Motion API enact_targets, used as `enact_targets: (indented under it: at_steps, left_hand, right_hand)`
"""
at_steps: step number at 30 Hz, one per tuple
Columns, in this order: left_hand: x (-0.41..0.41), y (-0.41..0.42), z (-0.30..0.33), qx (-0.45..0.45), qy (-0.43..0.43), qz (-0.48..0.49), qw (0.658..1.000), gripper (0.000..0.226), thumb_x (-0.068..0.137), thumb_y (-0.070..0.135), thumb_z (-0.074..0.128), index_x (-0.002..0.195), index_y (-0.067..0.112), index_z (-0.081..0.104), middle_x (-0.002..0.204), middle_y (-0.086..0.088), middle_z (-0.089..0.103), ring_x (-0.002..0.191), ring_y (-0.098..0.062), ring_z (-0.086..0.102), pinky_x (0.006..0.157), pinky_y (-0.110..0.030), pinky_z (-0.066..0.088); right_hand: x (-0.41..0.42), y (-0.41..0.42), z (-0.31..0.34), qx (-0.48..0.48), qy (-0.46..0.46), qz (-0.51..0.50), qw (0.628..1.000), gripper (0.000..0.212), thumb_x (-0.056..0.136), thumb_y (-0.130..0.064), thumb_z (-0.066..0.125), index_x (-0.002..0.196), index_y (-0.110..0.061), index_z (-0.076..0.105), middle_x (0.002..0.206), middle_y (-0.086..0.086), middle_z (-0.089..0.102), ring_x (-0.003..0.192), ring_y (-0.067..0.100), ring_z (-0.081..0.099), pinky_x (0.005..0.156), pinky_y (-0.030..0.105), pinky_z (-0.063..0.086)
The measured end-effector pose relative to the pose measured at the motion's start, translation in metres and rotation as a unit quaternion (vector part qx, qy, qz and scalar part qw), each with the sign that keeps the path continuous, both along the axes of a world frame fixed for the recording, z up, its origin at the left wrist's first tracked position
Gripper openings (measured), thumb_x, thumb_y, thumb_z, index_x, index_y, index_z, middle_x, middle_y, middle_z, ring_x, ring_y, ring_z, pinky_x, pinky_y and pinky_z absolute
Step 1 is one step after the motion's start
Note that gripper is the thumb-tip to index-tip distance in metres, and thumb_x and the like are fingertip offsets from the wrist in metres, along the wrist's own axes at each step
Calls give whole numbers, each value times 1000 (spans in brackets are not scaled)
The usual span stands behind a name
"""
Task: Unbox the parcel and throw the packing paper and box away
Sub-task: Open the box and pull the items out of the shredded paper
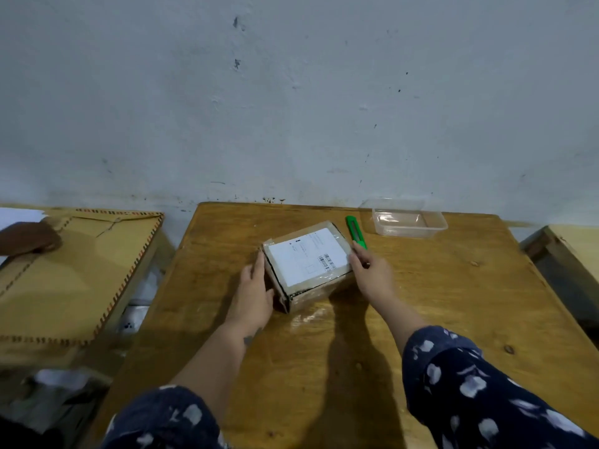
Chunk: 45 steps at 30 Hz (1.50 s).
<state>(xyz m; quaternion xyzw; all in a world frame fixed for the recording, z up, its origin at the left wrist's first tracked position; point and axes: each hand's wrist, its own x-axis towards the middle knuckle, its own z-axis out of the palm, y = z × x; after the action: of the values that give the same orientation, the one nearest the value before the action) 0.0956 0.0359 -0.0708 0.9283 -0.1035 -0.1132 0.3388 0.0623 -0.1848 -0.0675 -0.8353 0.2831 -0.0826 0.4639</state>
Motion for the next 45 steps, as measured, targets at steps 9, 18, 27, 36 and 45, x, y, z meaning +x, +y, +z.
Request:
enact_targets:
  at_steps: [9,18,27,36,45]
  left_hand:
    - [-65,0,2,-111,73,41,990,71,97,45,44,154,29,4,156,1,29,138,-22,34,108,-36,34]
    - [-92,26,-6,-104,59,3,993,93,84,46,68,153,29,9,154,6,34,137,-17,37,110,-39,38]
    - [-84,22,0,-87,4,7,996,82,87,48,63,152,26,18,159,4,18,143,-17,28,113,-36,33]
    - [-44,-7,41,-159,-20,73,984,82,82,58,60,149,27,26,145,-4,47,130,-26,47,104,-47,44]
    - [20,-28,43,-31,-81,-10,996,88,93,38,58,151,34,-8,140,-11,51,72,-1,54,60,-21,45]
  right_hand:
    - [-94,21,1,6,12,75,997,66,87,-31,65,146,-26,34,142,3,48,120,20,52,85,26,46]
    - [-137,25,-2,13,22,94,995,76,77,-38,74,143,-32,38,134,3,54,117,22,54,97,46,49]
    - [-129,32,11,-38,4,48,998,63,81,-41,69,138,-27,47,133,2,49,125,20,44,100,36,44]
    - [-77,33,47,6,-99,-2,995,54,90,-36,59,140,-21,44,136,3,54,124,19,50,101,44,46]
    - [0,21,64,-58,-87,-31,994,48,99,-23,46,146,-22,36,143,3,49,118,22,55,84,24,41]
